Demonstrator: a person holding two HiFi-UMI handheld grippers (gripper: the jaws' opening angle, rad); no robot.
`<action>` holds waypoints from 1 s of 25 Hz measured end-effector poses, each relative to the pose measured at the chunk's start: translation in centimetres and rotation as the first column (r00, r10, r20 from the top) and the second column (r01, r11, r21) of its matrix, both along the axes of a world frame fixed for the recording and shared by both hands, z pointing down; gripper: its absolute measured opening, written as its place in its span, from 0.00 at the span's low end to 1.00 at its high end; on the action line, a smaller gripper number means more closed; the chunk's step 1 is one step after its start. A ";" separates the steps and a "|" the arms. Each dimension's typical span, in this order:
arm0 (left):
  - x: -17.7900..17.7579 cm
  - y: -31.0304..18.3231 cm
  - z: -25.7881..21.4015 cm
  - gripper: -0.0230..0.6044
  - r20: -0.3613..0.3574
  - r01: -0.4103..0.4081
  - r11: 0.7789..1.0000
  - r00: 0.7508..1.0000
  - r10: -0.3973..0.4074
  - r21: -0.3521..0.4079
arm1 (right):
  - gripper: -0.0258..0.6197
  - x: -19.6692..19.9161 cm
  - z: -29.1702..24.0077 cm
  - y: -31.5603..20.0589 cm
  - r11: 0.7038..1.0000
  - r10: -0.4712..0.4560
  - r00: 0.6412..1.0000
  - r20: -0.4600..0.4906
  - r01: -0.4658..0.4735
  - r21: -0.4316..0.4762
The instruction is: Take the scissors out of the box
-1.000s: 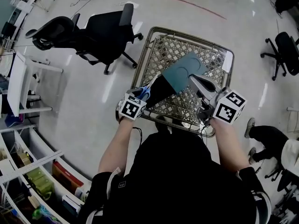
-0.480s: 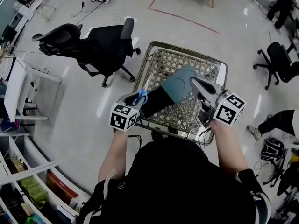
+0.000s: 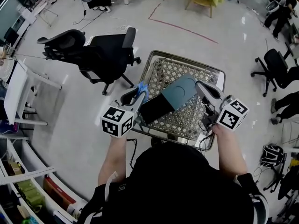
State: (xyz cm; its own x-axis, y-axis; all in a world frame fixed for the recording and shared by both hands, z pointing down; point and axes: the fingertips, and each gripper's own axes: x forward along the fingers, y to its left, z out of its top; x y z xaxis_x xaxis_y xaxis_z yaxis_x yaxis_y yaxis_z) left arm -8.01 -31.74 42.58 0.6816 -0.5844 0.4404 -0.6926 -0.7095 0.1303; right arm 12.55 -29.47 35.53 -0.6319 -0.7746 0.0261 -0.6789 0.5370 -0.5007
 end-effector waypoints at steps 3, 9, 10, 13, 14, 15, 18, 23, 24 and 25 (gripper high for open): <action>0.4 -0.6 -2.7 0.19 -0.024 -0.002 0.998 1.000 0.004 0.062 | 0.05 0.0 -0.7 -0.3 1.000 -0.007 1.000 -0.017 0.007 0.022; 0.6 -1.0 -6.9 0.19 -0.067 0.030 0.986 0.998 -0.019 0.164 | 0.05 -0.2 -4.1 -0.9 0.994 -0.030 1.000 -0.010 0.030 0.102; 0.6 -0.8 -7.5 0.19 -0.086 0.041 0.984 0.996 -0.026 0.174 | 0.06 -0.3 -4.7 -0.8 0.992 -0.030 1.000 -0.008 0.031 0.121; 0.8 -0.1 -8.9 0.19 -0.129 0.057 0.977 0.991 -0.031 0.205 | 0.05 -0.5 -6.0 -0.2 0.986 -0.027 1.000 -0.006 0.027 0.167; 0.8 0.1 -9.4 0.19 -0.140 0.061 0.974 0.990 -0.031 0.220 | 0.05 -0.7 -6.0 0.1 0.984 -0.029 0.999 -0.015 0.031 0.178; 0.7 0.4 -9.8 0.19 -0.153 0.066 0.970 0.988 -0.030 0.235 | 0.05 -0.8 -5.9 0.4 0.982 -0.032 0.999 -0.033 0.037 0.187; 0.3 0.7 -10.4 0.19 -0.192 0.088 0.962 0.981 -0.038 0.260 | 0.05 -1.1 -4.9 1.0 0.978 -0.026 0.997 -0.077 0.041 0.203; -0.3 0.4 -9.2 0.19 -0.201 0.120 0.965 0.977 -0.073 0.234 | 0.05 -0.5 -4.0 1.2 0.981 0.009 0.998 -0.062 0.003 0.196; -0.4 0.3 -9.0 0.19 -0.202 0.124 0.965 0.976 -0.078 0.230 | 0.05 -0.4 -3.8 1.1 0.981 0.012 0.998 -0.061 0.000 0.193; -0.4 0.3 -8.9 0.19 -0.201 0.128 0.965 0.976 -0.082 0.228 | 0.05 -0.4 -3.7 1.0 0.982 0.012 0.998 -0.061 0.000 0.191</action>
